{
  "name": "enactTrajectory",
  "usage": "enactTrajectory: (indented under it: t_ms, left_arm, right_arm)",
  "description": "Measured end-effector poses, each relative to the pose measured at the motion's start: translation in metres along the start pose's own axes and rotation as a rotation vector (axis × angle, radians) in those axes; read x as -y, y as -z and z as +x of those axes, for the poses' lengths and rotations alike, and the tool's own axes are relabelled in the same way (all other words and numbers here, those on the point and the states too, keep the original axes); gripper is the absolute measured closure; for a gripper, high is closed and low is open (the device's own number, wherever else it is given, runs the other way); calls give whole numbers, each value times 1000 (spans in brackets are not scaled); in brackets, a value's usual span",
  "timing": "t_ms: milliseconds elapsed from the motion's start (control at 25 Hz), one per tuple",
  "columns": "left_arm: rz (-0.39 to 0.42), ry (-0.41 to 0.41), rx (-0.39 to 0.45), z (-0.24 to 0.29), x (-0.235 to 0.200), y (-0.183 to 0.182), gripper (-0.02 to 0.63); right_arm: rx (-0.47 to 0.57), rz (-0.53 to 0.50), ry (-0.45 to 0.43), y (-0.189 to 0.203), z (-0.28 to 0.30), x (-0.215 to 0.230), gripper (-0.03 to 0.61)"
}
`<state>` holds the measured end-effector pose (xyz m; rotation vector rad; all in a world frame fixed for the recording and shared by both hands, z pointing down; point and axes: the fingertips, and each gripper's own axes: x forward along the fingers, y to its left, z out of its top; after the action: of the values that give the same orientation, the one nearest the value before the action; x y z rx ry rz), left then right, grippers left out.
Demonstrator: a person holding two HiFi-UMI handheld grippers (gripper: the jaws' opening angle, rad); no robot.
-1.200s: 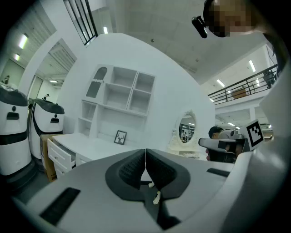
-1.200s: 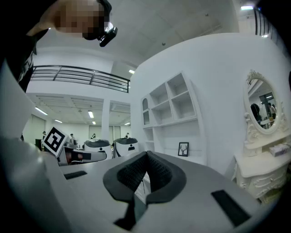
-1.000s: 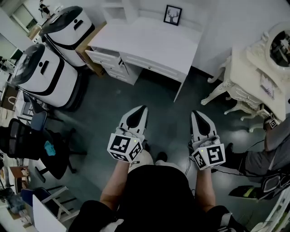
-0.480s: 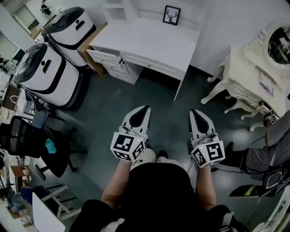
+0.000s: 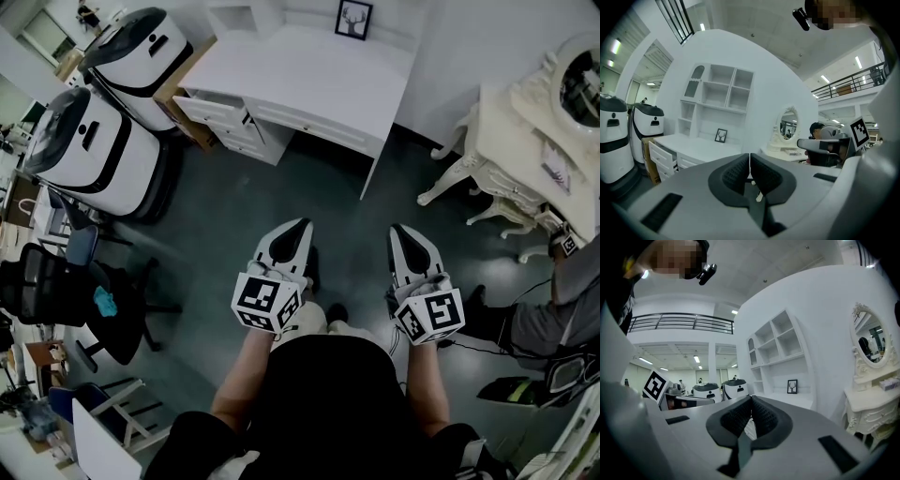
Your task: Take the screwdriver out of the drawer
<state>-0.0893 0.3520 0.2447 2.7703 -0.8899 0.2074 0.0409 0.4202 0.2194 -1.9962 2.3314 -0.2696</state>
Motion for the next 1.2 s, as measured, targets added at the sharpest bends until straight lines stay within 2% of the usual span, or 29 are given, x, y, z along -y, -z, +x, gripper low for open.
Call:
enactTrajectory:
  t_ms: [280,640,1200]
  left_arm:
    - [-16,28,-15,53,-37,-2,588]
    - [13,64,-28,130,-103,-30,588]
    - [14,117,-101,197,-202,-24,588]
  right_arm:
    - [-6,-12,1,-5,52,24,560]
    - [-21,-24,28,-22,147,56,560]
    - [-61,-15,89,-15,258,63,560]
